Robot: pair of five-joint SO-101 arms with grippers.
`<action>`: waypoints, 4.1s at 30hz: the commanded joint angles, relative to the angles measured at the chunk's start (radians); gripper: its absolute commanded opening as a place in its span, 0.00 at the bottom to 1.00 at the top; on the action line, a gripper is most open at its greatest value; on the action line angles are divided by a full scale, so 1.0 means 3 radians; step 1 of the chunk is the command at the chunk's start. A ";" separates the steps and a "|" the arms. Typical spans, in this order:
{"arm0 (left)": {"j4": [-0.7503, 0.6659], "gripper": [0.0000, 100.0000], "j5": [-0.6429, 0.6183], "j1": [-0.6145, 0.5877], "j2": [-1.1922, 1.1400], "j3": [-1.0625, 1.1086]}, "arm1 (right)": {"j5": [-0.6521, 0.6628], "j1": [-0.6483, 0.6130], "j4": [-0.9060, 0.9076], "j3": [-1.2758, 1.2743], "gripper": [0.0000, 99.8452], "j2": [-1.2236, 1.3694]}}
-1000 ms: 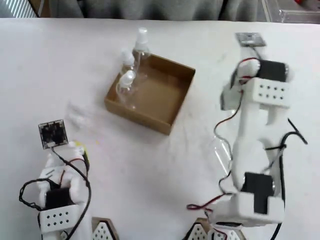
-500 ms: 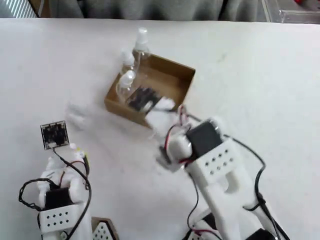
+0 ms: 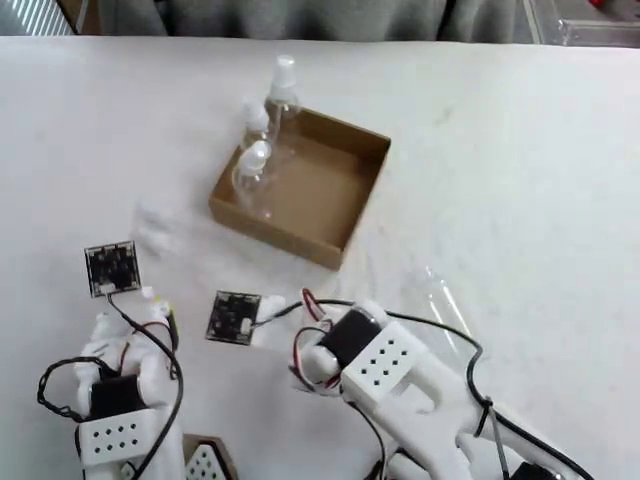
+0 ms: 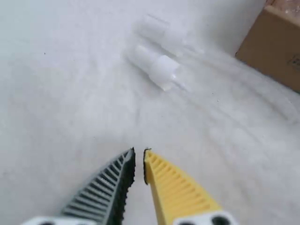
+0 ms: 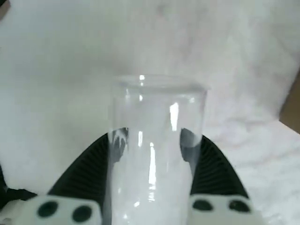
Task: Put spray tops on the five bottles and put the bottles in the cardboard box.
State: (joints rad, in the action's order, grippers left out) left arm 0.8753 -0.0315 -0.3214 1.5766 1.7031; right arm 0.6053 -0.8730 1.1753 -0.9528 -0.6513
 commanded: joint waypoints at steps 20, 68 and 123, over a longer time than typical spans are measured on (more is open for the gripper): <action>0.0005 0.05 0.0046 -0.0033 0.0059 -0.0164 | 0.0568 0.0376 0.1777 0.0900 0.07 -0.0084; 0.1499 0.02 0.3360 0.3281 -0.1793 -0.2706 | 0.1360 0.5496 -0.0586 0.0450 0.02 0.0627; -0.0542 0.03 0.0650 0.0903 -0.2304 -0.1846 | -0.0036 0.1859 0.0667 0.0153 0.02 -0.0478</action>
State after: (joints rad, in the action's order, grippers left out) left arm 0.7173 0.1741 0.1005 0.8600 1.1416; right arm 0.5992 -0.2532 1.3625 -0.9221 -0.7572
